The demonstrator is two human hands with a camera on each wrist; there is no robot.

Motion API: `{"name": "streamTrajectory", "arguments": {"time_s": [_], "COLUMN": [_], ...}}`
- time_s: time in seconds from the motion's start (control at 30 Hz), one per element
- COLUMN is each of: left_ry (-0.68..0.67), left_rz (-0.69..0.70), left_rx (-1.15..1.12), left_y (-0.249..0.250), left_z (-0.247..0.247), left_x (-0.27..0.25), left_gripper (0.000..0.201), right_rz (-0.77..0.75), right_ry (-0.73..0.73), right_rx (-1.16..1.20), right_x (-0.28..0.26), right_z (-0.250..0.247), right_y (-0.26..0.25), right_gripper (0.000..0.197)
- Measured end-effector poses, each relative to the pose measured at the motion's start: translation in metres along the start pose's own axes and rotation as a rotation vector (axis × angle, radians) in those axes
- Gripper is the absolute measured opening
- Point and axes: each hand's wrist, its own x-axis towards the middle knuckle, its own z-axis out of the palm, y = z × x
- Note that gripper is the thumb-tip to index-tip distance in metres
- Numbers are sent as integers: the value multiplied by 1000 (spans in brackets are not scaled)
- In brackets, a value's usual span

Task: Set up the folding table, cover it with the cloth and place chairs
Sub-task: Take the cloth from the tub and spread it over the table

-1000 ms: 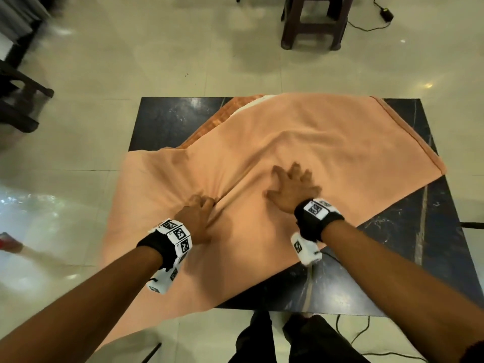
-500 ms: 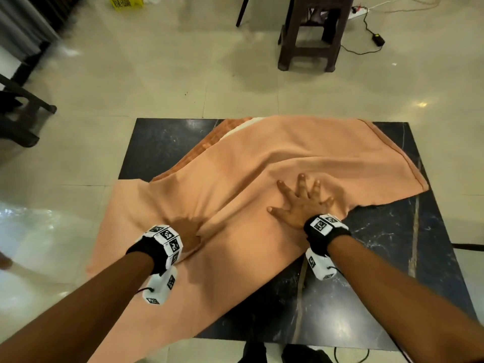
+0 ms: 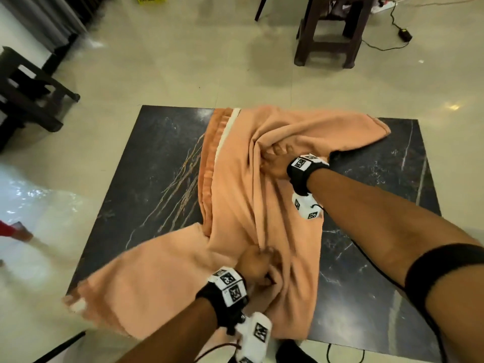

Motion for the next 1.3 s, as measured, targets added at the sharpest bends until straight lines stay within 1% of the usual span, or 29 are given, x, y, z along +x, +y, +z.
{"name": "streamTrajectory", "arguments": {"time_s": [0.07, 0.1, 0.13, 0.17, 0.2, 0.27, 0.3, 0.33, 0.37, 0.43, 0.5, 0.67, 0.73, 0.8, 0.87, 0.93, 1.0, 1.07, 1.1, 1.17, 1.23, 1.3], "left_ry": [20, 38, 71, 120, 163, 255, 306, 345, 371, 387, 362, 357, 340, 307, 314, 293, 240, 210, 219, 267, 313, 326], "left_rz": [-20, -1, 47, 126, 216, 370, 429, 480, 525, 595, 580, 569, 569, 564, 542, 573, 579, 516, 473, 396, 346, 310], "left_rx": [-191, -221, -189, -108, 17, 275, 383, 465, 547, 738, 887, 1068, 1133, 1258, 1337, 1342, 1328, 1318, 1317, 1326, 1300, 1255], "left_y": [3, 4, 6, 8, 10, 17, 21, 26, 29, 36, 48, 92, 116, 142, 159, 183, 200, 209, 209, 208, 207, 208], "left_z": [26, 31, 34, 33, 27, 13, 4, -5, -16, -36, -50, -72, -77, -80, -85, -89, -95, -100, -101, -101, -105, -113], "left_x": [2, 3, 5, 7, 8, 11, 14, 14, 19, 29, 40, 61, 75, 95, 99, 125, 155, 175, 180, 184, 181, 181], "left_gripper": [35, 38, 44, 49, 48, 29, 24, 24, 27, 42, 53, 48, 51, 57, 64, 72, 83, 94, 96, 91, 87, 87], "right_rz": [18, 33, 42, 45, 45, 58, 68, 85, 106, 156, 188, 171, 193, 229, 226, 243, 256, 270, 273, 279, 293, 309], "right_ry": [79, 128, 171, 194, 197, 156, 139, 137, 152, 181, 183, 148, 109, 79, 40, 24, 15, -6, -15, -34, -49, -55], "right_rx": [26, 40, 49, 61, 70, 89, 96, 95, 86, 76, 92, 93, 114, 148, 152, 167, 159, 159, 159, 171, 179, 193], "right_x": [-8, -15, -24, -35, -43, -65, -74, -82, -88, -97, -105, -108, -100, -85, -76, -62, -48, -35, -30, -20, -10, -5], "right_z": [9, 14, 20, 27, 36, 53, 62, 70, 76, 83, 84, 68, 55, 42, 33, 25, 18, 9, 5, -4, -12, -17], "right_y": [-1, -2, 0, 4, 9, 23, 30, 40, 49, 66, 84, 120, 124, 125, 120, 122, 124, 125, 125, 125, 124, 124], "right_gripper": [72, 69, 67, 64, 62, 66, 69, 72, 74, 75, 74, 78, 83, 88, 91, 92, 93, 93, 92, 91, 91, 92]}}
